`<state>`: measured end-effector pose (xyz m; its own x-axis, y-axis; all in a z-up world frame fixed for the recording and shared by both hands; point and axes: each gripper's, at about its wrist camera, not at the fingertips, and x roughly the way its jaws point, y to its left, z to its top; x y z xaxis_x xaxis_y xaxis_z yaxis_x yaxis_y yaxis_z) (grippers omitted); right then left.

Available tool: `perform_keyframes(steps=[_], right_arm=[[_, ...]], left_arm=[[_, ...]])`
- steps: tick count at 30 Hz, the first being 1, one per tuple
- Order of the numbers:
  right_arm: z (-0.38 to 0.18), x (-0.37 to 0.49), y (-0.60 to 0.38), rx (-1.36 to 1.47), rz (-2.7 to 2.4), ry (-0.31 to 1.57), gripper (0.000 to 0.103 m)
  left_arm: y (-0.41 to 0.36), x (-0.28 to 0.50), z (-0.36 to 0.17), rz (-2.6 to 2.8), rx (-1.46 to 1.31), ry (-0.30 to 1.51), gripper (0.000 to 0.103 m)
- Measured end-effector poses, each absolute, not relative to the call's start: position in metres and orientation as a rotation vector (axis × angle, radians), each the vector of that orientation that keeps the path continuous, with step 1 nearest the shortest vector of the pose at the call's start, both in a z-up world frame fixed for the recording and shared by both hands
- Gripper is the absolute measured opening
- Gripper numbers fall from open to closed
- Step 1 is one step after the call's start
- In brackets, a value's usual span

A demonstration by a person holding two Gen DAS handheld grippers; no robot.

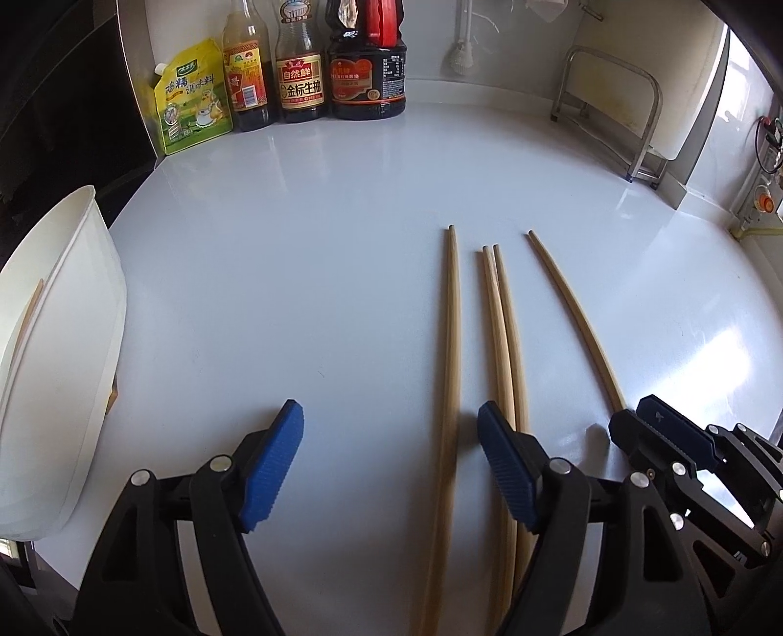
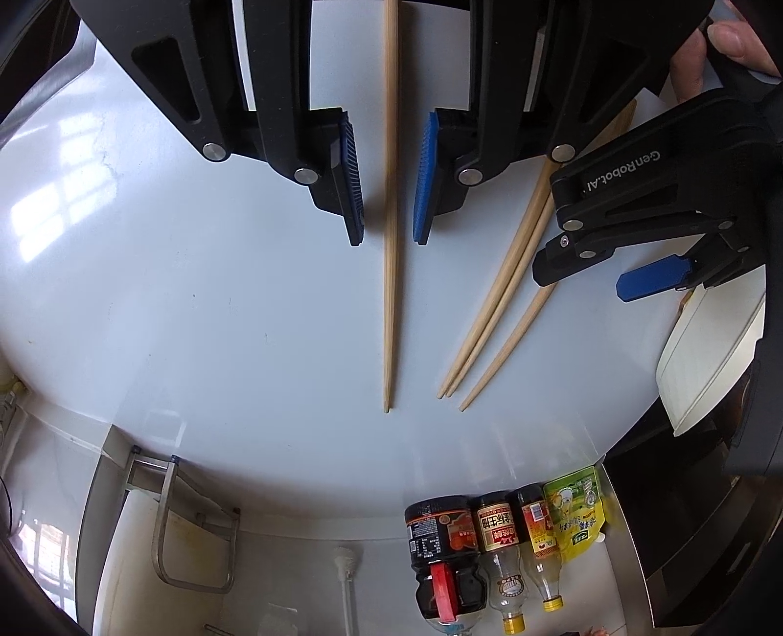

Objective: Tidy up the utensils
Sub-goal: 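Close the right tool on one chopstick while the left tool grasps another, then carry both chopsticks into the white basin and open both tools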

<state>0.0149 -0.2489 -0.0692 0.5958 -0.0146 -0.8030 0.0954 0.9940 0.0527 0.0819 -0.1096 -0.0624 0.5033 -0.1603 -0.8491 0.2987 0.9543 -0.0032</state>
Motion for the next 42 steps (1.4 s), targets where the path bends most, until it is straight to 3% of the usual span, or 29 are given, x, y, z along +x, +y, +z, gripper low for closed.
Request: perform_keyframes(steps=[4, 7, 9, 12, 27, 42], right_arm=[[-0.071, 0.016, -0.241, 0.033, -0.082, 0.923, 0.02], [-0.071, 0.017, -0.239, 0.019, -0.079, 0.921, 0.02], [-0.071, 0.017, -0.24, 0.025, -0.075, 0.922, 0.018], [-0.071, 0.017, -0.242, 0.033, -0.078, 0.923, 0.007], [-0.065, 0.012, -0.253, 0.165, -0.042, 0.925, 0.006], [-0.002, 0.003, -0.211, 0.26, 0.001, 0.8, 0.006]], left_arm=[[-0.109, 0.077, -0.061, -0.294, 0.154, 0.999, 0.063], [-0.11, 0.071, -0.059, -0.314, 0.16, 0.995, 0.045], [-0.111, 0.067, -0.058, -0.327, 0.161, 0.996, 0.026], [-0.11, 0.065, -0.057, -0.335, 0.157, 1.003, 0.009], [-0.093, 0.051, -0.051, -0.383, 0.098, 1.066, 0.008], [-0.038, 0.046, 0.014, -0.439, 0.026, 0.94, 0.008]])
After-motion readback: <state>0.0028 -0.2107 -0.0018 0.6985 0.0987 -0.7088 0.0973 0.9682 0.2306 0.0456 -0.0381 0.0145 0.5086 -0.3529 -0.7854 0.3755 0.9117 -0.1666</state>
